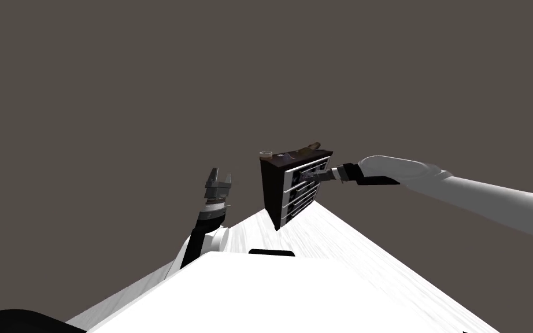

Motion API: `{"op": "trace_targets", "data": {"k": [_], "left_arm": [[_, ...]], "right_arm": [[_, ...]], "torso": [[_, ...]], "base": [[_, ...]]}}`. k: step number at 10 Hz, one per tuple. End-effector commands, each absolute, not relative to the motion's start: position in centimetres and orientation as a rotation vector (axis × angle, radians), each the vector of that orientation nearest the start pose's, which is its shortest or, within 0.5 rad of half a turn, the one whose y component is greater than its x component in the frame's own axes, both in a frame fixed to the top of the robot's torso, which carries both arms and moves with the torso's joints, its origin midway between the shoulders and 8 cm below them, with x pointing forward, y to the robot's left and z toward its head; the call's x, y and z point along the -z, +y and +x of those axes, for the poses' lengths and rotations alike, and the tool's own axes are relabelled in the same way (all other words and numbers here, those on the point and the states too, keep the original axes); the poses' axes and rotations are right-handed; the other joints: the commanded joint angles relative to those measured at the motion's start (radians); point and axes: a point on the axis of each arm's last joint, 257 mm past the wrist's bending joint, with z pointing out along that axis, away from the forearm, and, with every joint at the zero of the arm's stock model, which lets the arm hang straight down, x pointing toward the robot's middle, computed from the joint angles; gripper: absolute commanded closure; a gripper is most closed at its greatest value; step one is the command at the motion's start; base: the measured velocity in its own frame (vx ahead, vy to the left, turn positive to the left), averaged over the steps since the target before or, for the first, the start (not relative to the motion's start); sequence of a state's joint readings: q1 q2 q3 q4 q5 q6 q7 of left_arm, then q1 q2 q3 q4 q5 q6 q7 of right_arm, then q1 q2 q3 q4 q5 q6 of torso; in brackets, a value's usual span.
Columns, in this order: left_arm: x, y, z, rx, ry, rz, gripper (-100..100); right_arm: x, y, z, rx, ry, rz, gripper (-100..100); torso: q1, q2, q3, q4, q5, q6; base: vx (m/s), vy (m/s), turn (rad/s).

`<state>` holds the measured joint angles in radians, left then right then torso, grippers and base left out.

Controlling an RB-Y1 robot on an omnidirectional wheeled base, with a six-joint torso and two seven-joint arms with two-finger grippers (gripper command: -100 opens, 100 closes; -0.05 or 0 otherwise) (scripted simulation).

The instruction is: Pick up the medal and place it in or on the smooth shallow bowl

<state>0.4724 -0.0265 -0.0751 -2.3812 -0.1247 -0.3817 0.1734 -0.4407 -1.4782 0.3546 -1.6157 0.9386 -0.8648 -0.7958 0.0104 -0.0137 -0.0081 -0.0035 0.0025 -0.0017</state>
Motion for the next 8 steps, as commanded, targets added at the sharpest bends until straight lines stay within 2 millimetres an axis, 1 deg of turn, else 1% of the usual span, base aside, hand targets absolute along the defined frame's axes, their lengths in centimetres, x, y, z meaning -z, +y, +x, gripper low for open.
{"op": "trace_targets", "data": {"k": [1, 3, 4, 5, 8], "left_arm": [[-5.6, 24.2, 34.8, 1.461, 0.609, -0.673, 0], [-5.6, 24.2, 34.8, 1.461, 0.609, -0.673, 0], [-5.6, 24.2, 34.8, 1.461, 0.609, -0.673, 0], [-5.6, 24.2, 34.8, 1.461, 0.609, -0.673, 0], [-5.6, 24.2, 34.8, 1.461, 0.609, -0.673, 0]], "right_arm": [[4.3, -31.3, 48.6, -0.472, 2.058, -0.801, -100], [1.4, -33.2, 49.2, -0.399, 2.069, -0.774, -100], [1.4, -33.2, 49.2, -0.399, 2.069, -0.774, -100], [0.0, -33.9, 49.4, -0.37, 2.071, -0.759, -100], [-3.5, -35.2, 49.6, -0.316, 2.068, -0.72, -100]], "torso": [[0.0, 0.0, 0.0, 0.0, 0.0, 0.0], [0.001, 0.0, 0.0, 0.0, 0.0, 0.001], [0.002, -0.002, -0.001, 0.0, 0.0, 0.0], [0.001, -0.001, -0.001, 0.0, 0.0, 0.0], [0.002, -0.002, -0.001, -0.001, 0.0, 0.0]], "base": [[0.117, 0.126, -0.085], [0.205, 0.169, -0.159], [0.164, 0.159, -0.034], [0.148, 0.145, -0.049], [0.206, 0.188, -0.1]]}}
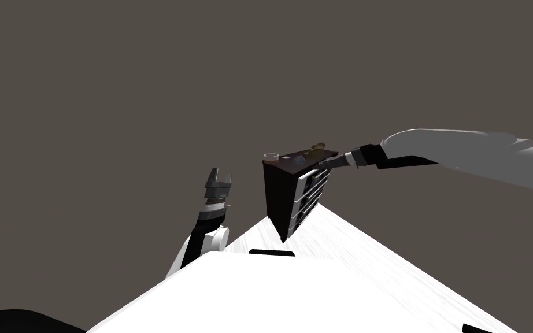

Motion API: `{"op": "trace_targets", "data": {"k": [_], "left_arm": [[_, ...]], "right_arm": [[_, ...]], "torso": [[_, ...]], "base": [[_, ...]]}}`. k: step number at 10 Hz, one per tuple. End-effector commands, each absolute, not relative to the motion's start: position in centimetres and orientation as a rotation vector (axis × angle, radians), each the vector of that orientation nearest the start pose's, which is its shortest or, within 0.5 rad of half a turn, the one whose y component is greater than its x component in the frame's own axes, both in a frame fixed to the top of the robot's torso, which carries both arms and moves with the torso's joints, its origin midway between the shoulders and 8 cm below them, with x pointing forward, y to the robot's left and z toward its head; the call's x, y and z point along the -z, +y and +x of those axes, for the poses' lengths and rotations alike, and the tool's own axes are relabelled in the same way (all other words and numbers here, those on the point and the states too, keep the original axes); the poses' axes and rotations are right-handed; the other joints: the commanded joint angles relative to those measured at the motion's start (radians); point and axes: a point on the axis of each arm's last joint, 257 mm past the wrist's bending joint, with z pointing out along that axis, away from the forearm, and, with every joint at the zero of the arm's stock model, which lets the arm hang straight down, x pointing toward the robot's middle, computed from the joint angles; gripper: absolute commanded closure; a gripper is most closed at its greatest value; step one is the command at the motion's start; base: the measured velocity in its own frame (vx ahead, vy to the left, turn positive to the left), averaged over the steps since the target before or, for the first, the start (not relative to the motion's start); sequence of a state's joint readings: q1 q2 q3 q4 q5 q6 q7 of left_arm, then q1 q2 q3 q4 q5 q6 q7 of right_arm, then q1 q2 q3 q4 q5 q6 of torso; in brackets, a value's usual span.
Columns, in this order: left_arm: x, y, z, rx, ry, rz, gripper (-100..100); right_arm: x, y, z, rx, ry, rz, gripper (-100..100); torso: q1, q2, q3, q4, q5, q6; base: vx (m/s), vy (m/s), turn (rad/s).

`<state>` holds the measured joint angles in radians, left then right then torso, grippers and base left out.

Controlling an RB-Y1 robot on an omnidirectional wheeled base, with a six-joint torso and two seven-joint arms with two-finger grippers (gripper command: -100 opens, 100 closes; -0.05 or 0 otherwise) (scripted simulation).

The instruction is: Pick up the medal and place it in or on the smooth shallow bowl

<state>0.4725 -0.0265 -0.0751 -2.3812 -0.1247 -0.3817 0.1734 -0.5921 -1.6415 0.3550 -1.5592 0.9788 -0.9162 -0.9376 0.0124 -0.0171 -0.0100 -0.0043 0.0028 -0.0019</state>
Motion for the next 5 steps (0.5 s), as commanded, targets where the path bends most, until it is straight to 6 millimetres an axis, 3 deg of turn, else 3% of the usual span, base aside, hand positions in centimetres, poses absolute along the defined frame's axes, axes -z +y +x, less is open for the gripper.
{"op": "trace_targets", "data": {"k": [1, 2, 4, 5], "left_arm": [[-5.6, 24.2, 34.8, 1.461, 0.609, -0.673, 0], [-5.6, 24.2, 34.8, 1.461, 0.609, -0.673, 0], [-5.6, 24.2, 34.8, 1.461, 0.609, -0.673, 0], [-5.6, 24.2, 34.8, 1.461, 0.609, -0.673, 0]], "right_arm": [[-4.3, -35.4, 49.6, -0.307, 2.066, -0.71, -100], [-5.0, -35.5, 49.5, -0.302, 2.063, -0.703, -100], [-6.0, -35.5, 49.5, -0.298, 2.058, -0.691, -100], [-5.5, -35.4, 49.5, -0.298, 2.059, -0.699, -100]], "torso": [[0.0, 0.0, 0.0, 0.0, 0.0, 0.0], [-0.001, -0.001, -0.001, 0.0, 0.0, 0.0], [-0.005, 0.005, 0.002, 0.001, -0.001, 0.0], [-0.007, 0.006, 0.004, 0.001, -0.002, 0.0]], "base": [[0.229, 0.177, -0.052], [0.195, 0.167, -0.046], [0.094, 0.09, -0.027], [0.057, 0.04, -0.014]]}}
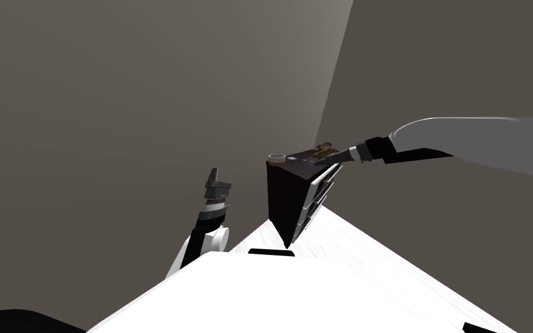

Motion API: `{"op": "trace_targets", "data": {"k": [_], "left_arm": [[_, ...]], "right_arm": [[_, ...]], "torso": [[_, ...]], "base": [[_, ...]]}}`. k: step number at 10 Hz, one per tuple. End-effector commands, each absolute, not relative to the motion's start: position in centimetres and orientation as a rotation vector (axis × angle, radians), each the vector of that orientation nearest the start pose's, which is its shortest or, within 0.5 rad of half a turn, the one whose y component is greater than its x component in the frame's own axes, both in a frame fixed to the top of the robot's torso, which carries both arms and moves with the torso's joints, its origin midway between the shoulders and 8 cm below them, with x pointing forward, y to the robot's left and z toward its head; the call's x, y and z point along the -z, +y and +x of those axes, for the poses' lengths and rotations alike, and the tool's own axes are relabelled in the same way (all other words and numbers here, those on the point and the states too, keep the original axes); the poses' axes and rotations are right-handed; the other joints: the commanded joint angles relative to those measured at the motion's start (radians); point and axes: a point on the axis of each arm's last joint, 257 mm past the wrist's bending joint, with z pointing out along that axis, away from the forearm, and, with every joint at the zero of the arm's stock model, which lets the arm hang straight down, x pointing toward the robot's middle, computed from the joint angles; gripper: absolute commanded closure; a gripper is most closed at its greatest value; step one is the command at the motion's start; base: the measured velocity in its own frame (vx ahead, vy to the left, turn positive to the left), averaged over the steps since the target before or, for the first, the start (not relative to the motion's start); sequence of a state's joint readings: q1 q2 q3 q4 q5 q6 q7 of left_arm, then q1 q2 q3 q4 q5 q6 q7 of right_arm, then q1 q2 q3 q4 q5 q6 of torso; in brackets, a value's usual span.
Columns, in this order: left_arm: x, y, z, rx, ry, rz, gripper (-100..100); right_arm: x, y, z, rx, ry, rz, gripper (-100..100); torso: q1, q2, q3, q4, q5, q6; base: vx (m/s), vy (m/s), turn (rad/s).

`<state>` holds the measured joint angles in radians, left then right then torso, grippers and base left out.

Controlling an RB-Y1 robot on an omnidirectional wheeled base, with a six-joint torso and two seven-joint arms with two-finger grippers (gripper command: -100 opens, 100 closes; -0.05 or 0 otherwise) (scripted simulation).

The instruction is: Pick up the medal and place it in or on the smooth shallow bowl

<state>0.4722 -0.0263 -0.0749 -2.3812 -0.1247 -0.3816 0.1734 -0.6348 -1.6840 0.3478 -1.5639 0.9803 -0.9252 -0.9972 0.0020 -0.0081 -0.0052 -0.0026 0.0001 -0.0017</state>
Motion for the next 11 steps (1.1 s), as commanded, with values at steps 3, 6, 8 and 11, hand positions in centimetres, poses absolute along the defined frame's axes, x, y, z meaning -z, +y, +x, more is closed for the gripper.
{"op": "trace_targets", "data": {"k": [3, 6, 8, 11], "left_arm": [[-5.57, 24.24, 34.8, 1.461, 0.609, -0.673, 0], [-5.57, 24.24, 34.8, 1.461, 0.609, -0.673, 0], [-5.57, 24.24, 34.8, 1.461, 0.609, -0.673, 0], [-5.57, 24.24, 34.8, 1.461, 0.609, -0.673, 0]], "right_arm": [[-5.6, -35.35, 49.45, -0.3, 2.059, -0.697, 100], [-5.91, -35.38, 49.58, -0.298, 2.052, -0.691, 100], [-5.87, -35.38, 49.56, -0.298, 2.053, -0.693, 0], [-6.29, -35.52, 50.34, -0.307, 2.036, -0.679, 100]], "torso": [[-0.003, 0.004, 0.003, 0.001, -0.001, 0.0], [-0.003, 0.005, 0.002, 0.0, 0.0, 0.0], [-0.003, 0.004, 0.002, 0.0, 0.0, 0.0], [-0.003, 0.004, 0.002, 0.0, -0.001, 0.0]], "base": [[0.003, 0.003, 0.001], [0.0, 0.0, 0.0], [0.0, 0.0, 0.0], [-0.001, 0.007, -0.011]]}}
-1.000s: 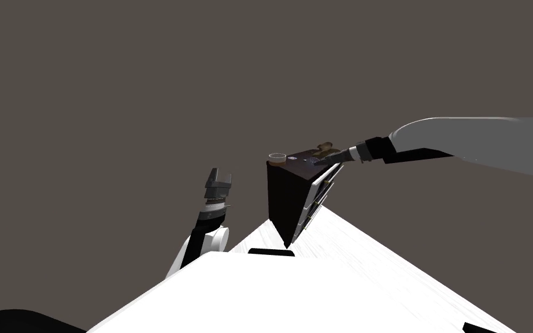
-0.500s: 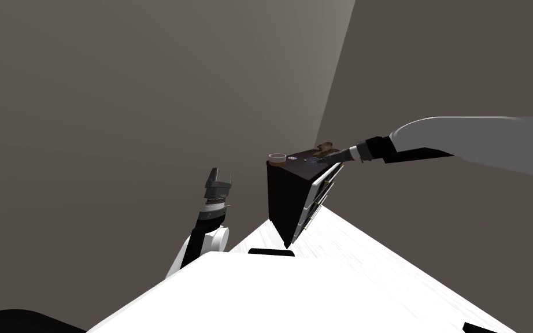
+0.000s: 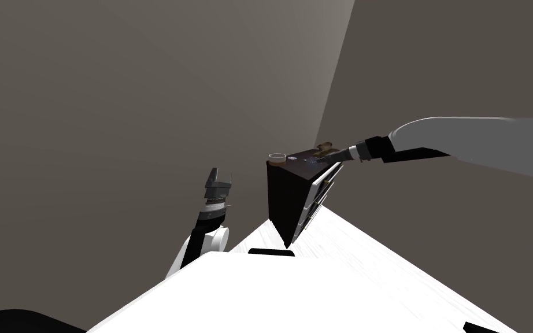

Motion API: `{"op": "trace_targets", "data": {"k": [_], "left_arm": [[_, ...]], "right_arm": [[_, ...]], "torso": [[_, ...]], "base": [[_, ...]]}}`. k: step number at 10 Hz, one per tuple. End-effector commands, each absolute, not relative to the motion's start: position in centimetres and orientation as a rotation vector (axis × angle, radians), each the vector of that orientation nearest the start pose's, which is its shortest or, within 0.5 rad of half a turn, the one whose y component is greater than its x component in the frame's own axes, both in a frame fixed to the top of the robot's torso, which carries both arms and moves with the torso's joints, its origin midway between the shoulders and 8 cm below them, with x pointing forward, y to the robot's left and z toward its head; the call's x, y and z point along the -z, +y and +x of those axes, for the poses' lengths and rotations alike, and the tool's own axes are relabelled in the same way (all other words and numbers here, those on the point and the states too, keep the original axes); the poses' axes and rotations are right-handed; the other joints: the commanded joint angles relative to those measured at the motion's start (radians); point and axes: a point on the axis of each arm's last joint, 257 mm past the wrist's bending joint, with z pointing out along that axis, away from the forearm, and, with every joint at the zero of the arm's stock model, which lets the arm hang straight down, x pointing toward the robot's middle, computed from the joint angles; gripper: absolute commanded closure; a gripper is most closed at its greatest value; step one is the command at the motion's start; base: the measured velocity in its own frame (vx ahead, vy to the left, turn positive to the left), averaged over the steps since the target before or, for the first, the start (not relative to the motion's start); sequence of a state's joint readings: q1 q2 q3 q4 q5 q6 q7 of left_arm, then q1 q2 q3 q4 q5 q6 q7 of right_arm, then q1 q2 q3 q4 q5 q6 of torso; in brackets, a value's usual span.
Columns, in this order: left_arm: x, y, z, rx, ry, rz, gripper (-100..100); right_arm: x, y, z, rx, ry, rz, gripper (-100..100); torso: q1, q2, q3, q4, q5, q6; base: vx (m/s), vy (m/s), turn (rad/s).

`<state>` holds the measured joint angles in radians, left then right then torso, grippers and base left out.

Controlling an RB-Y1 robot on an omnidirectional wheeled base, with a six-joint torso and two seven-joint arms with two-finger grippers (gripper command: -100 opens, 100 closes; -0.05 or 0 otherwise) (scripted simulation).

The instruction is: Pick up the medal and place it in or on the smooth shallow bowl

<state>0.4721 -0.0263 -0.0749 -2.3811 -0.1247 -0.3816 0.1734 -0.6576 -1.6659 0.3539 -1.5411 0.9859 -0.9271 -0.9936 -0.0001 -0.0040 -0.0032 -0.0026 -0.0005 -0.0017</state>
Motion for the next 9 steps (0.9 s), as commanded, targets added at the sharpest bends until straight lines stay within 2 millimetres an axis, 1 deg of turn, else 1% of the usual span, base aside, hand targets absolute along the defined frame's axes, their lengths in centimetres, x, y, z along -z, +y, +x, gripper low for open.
{"op": "trace_targets", "data": {"k": [1, 7, 9], "left_arm": [[-5.6, 24.2, 34.8, 1.461, 0.609, -0.673, 0], [-5.6, 24.2, 34.8, 1.461, 0.609, -0.673, 0], [-5.6, 24.2, 34.8, 1.461, 0.609, -0.673, 0]], "right_arm": [[-6.5, -35.6, 50.7, -0.311, 2.028, -0.673, 100], [-7.9, -35.6, 53.5, -0.34, 1.979, -0.636, 100], [-8.1, -35.3, 54.6, -0.352, 1.971, -0.628, 100]], "torso": [[0.0, 0.0, 0.0, 0.0, 0.0, 0.0], [0.001, 0.0, 0.0, 0.0, 0.0, 0.001], [0.0, 0.0, 0.0, 0.001, -0.001, 0.001]], "base": [[-0.011, 0.036, -0.041], [0.0, 0.038, -0.035], [0.006, 0.034, -0.048]]}}
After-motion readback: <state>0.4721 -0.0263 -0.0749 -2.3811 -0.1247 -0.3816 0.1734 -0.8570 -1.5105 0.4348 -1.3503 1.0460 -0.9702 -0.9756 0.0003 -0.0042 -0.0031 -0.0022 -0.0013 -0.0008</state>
